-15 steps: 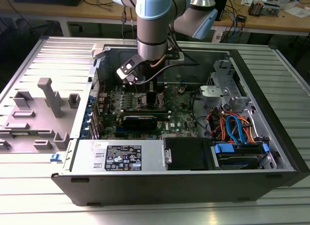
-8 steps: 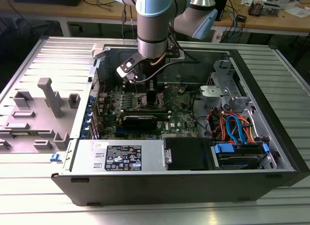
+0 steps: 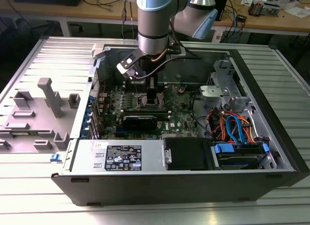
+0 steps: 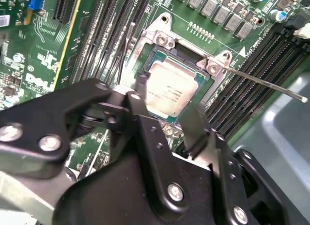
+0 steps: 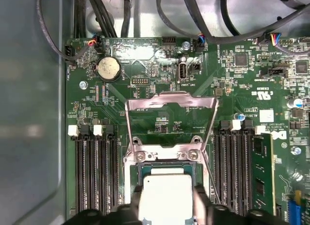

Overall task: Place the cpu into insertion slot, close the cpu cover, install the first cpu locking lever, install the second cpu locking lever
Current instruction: 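Place the cpu into insertion slot, then close the cpu cover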

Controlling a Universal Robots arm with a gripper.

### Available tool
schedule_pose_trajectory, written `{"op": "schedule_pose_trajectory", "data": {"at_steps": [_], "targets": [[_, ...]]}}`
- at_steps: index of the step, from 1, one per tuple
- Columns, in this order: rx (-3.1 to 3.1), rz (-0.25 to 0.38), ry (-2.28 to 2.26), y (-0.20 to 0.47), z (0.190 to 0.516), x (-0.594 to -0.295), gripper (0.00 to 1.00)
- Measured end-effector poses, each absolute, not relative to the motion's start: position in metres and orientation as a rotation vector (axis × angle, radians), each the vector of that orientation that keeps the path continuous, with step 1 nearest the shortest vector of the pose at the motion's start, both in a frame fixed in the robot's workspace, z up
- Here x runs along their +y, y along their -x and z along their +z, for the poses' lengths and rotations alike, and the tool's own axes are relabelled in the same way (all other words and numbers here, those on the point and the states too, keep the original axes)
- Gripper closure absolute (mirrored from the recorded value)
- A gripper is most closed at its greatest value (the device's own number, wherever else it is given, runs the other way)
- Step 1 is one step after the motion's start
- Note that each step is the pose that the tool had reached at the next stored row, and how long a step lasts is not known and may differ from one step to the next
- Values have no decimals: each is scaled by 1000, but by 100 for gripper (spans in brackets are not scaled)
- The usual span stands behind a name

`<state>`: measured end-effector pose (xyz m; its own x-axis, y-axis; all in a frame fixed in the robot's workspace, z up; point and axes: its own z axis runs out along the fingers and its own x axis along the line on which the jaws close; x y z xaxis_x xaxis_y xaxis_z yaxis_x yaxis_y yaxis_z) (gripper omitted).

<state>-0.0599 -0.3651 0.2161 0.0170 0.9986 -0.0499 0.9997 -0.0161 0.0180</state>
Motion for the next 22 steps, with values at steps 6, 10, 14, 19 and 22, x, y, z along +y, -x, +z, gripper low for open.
{"op": "schedule_pose_trajectory", "data": {"at_steps": [6,10,14,19,22], "targets": [[2171,-42,-2207,59,220,-365,77],[2171,-42,-2207,59,220,-365,89],[2171,-42,-2207,59,220,-365,89],[2171,-42,-2207,59,220,-365,89],[2171,-42,-2207,59,220,-365,89]]}}
